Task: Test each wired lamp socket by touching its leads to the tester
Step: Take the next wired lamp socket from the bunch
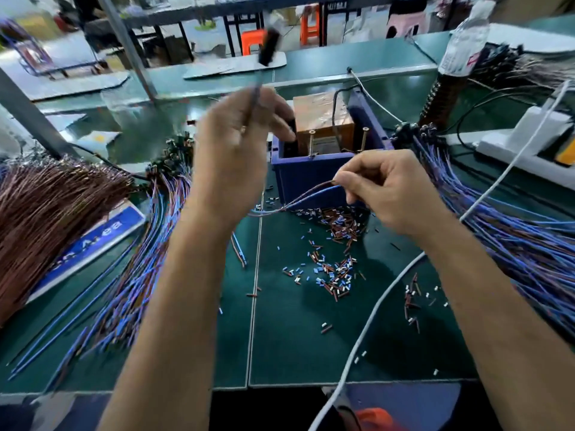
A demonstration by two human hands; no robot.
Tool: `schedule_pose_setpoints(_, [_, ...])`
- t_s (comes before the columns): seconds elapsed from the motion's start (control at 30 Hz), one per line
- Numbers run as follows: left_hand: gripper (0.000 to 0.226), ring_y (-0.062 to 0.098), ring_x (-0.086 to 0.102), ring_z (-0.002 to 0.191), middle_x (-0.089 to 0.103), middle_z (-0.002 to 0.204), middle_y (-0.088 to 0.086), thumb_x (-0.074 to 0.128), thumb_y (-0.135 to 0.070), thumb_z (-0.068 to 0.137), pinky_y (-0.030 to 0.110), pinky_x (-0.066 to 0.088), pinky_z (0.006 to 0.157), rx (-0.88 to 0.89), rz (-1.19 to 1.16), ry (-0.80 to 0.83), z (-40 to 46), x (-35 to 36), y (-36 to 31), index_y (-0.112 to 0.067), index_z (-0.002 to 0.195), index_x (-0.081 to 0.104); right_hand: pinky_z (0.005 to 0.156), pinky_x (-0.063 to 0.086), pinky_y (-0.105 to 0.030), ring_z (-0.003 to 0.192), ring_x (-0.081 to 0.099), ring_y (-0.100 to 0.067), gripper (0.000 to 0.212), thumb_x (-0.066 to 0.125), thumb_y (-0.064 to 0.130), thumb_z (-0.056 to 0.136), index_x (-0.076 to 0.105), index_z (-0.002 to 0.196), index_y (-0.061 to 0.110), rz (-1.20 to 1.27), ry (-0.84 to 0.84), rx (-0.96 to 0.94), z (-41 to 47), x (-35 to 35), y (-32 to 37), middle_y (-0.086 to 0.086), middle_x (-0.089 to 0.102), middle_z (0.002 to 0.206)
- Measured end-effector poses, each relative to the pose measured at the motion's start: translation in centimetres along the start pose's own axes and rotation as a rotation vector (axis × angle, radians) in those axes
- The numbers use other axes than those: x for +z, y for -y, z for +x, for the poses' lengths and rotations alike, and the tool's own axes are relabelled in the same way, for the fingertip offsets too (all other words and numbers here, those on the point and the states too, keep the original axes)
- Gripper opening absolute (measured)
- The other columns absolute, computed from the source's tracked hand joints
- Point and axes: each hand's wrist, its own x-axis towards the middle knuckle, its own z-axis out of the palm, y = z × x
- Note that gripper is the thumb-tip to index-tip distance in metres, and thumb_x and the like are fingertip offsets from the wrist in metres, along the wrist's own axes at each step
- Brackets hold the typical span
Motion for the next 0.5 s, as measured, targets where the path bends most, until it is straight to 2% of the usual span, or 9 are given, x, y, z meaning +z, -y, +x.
schedule_pose_setpoints(0.07, [0.035,0.021,0.069,0.073,0.072,0.08,0.003,0.046,-0.033,0.108,0.039,0.053,0.066,0.09,0.223,0.274,-2.4,3.3,0.2,-0.011,0.097,0.07,0.057,0.044,-0.02,0.053,0.057,-0.011,0.014,0.073,0.012,0.097,0.075,0.083,0.011,-0.053,-0.027,-0.039,-0.5,0.5,-1.0,-0.001,0.069,0.064])
schedule_pose_setpoints(0.13, [0.028,0.034,0.066,0.08,0.068,0.078,-0.002,0.046,-0.033,0.108,0.045,0.051,0.07,0.072,0.31,0.435,-4.3,6.3,0.7,-0.016,0.101,0.066,0.061,0.044,-0.022,0.058,0.058,-0.01,0.023,0.071,0.013,0.099,0.071,0.078,0.025,-0.063,-0.056,-0.071,-1.1,0.6,-1.9,0.001,0.068,0.065])
schedule_pose_setpoints(0.17, [0.025,0.034,0.066,0.081,0.068,0.079,-0.002,0.045,-0.033,0.109,0.045,0.051,0.071,0.065,0.301,0.462,-4.8,7.1,1.3,-0.018,0.103,0.065,0.061,0.045,-0.022,0.059,0.06,-0.009,0.023,0.069,0.015,0.1,0.071,0.079,0.025,-0.044,-0.069,-0.074,-1.3,0.5,-2.4,0.001,0.068,0.066])
schedule_pose_setpoints(0.23, [0.023,0.027,0.067,0.078,0.071,0.081,-0.002,0.046,-0.031,0.11,0.044,0.053,0.073,0.028,0.239,0.494,-4.8,7.6,3.0,-0.02,0.105,0.066,0.062,0.051,-0.025,0.063,0.066,-0.014,0.014,0.068,0.018,0.099,0.074,0.087,0.016,0.028,-0.088,-0.039,-1.6,0.5,-3.2,-0.003,0.071,0.069])
schedule_pose_setpoints(0.33, [0.021,0.017,0.066,0.07,0.07,0.075,-0.005,0.054,-0.028,0.107,0.043,0.053,0.067,0.06,0.164,0.478,-5.1,7.9,4.3,-0.018,0.095,0.068,0.067,0.06,-0.033,0.068,0.074,-0.016,0.007,0.074,0.021,0.093,0.072,0.087,0.018,0.107,-0.121,0.037,-1.7,0.8,-4.0,-0.003,0.076,0.075])
schedule_pose_setpoints(0.43, [0.019,0.015,0.062,0.065,0.067,0.072,-0.006,0.06,-0.031,0.103,0.041,0.05,0.062,0.141,0.223,0.439,-5.5,7.5,5.5,-0.018,0.091,0.069,0.064,0.055,-0.027,0.068,0.071,-0.009,0.008,0.079,0.015,0.09,0.073,0.087,0.02,0.161,-0.111,0.088,-1.8,0.9,-4.5,0.002,0.076,0.076])
schedule_pose_setpoints(0.5, [0.008,0.019,0.064,0.069,0.069,0.077,-0.004,0.064,-0.021,0.097,0.041,0.051,0.063,0.158,0.235,0.428,-6.1,7.4,6.0,-0.015,0.095,0.071,0.061,0.05,-0.021,0.062,0.064,-0.002,0.018,0.078,0.005,0.09,0.075,0.086,0.023,0.144,-0.108,0.116,-1.7,0.9,-4.9,0.009,0.073,0.071])
